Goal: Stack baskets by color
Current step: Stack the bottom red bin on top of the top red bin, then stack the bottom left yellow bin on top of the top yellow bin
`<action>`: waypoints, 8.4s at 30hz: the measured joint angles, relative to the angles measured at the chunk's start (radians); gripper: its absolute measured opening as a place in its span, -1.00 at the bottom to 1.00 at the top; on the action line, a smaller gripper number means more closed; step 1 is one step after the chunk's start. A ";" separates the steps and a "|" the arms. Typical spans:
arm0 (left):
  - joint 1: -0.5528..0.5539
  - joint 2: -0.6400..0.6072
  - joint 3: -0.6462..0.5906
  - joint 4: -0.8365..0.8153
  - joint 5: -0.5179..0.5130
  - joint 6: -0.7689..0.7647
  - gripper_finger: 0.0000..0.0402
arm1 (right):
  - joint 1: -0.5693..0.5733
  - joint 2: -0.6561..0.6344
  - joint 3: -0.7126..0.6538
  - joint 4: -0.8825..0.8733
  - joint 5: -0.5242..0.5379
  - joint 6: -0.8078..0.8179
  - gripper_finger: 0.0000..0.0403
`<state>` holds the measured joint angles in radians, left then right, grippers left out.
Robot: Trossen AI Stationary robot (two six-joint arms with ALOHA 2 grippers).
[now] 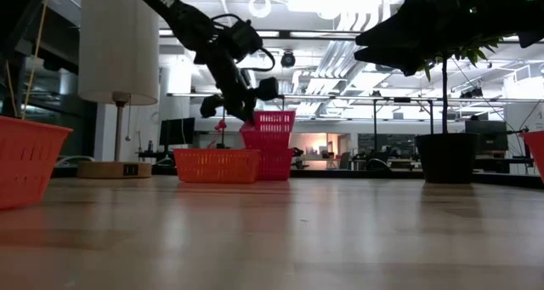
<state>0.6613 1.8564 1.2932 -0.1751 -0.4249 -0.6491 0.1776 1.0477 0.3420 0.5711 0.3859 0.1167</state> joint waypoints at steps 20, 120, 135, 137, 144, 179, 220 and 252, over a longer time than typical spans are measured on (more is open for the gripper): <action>-0.002 0.006 -0.003 -0.013 0.074 -0.029 -0.83 | 0.000 0.000 0.000 -0.006 0.000 0.007 0.02; -0.574 -1.054 -1.050 0.826 0.234 0.679 -1.00 | -0.003 0.000 0.000 0.017 0.031 0.059 0.02; -0.605 -1.076 -1.077 0.832 0.152 0.679 -1.00 | -0.003 0.000 0.000 0.017 0.026 0.032 0.02; -0.605 -1.076 -1.077 0.832 0.152 0.679 -1.00 | -0.003 0.000 0.000 0.017 0.026 0.032 0.02; -0.626 -1.075 -1.022 0.698 0.252 0.656 -0.95 | -0.003 0.000 0.000 0.017 0.026 0.032 0.02; -1.303 -0.499 -0.349 -1.013 0.416 -0.104 0.03 | -0.003 0.000 0.000 0.006 0.027 0.032 0.02; -1.346 -0.367 -0.454 -0.889 0.467 -0.072 -0.95 | -0.003 0.000 0.000 0.001 0.027 0.040 0.02; -0.841 -0.430 0.271 -1.166 -0.226 0.695 -1.00 | -0.003 0.000 0.000 -0.007 0.027 0.036 0.02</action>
<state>-0.1800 1.4266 1.5645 -1.3410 -0.6512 0.0457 0.1745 1.0477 0.3416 0.5644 0.4126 0.1532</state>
